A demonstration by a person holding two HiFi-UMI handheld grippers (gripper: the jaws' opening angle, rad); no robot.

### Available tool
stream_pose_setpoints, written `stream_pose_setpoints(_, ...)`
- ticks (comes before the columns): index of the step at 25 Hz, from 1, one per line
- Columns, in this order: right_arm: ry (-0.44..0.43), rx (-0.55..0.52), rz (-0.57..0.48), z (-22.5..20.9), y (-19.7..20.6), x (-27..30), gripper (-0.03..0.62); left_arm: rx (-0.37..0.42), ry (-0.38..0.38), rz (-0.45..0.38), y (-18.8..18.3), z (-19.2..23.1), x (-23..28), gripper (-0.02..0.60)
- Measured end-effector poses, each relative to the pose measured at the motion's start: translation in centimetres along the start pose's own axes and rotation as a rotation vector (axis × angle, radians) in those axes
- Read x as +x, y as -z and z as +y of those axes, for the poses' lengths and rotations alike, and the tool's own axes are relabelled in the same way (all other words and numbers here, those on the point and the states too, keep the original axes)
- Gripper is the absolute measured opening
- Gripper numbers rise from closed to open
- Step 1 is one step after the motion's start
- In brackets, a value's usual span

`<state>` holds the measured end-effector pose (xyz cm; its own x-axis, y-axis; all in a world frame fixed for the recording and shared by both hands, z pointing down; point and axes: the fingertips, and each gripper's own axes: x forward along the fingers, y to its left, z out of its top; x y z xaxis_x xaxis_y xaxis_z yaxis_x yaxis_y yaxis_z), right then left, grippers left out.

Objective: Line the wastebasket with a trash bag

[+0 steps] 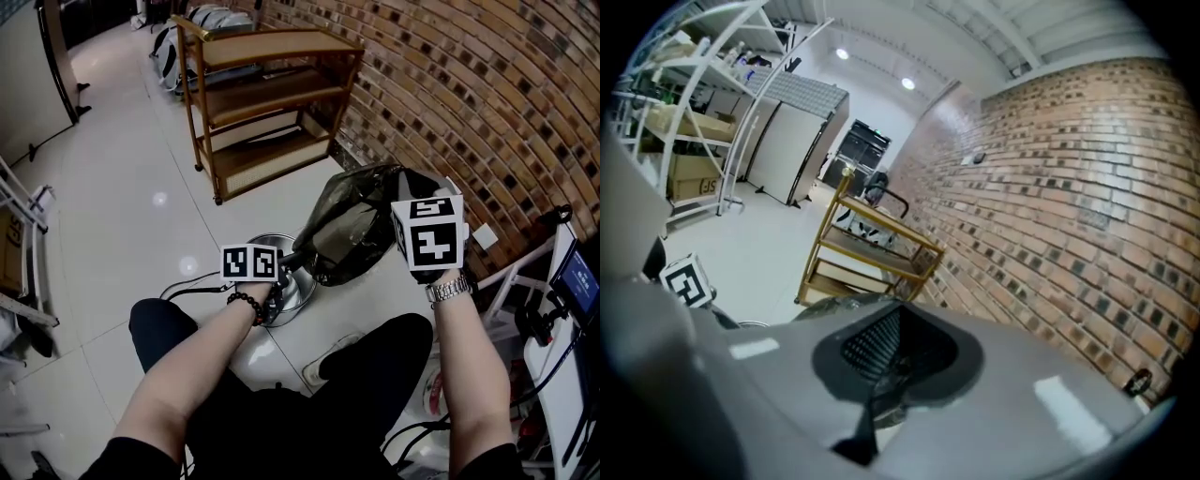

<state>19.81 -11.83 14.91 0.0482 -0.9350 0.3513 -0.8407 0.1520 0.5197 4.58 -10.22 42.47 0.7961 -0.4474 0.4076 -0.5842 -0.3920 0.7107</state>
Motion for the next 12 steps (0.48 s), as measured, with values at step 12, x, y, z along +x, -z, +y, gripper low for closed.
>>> stream_pose_setpoints(12, -0.101, 0.048, -0.046, 3.0, -1.4, -1.1, 0.003, 0.022, -0.064, 0.002, -0.3, 3.0, -5.6, 0.079)
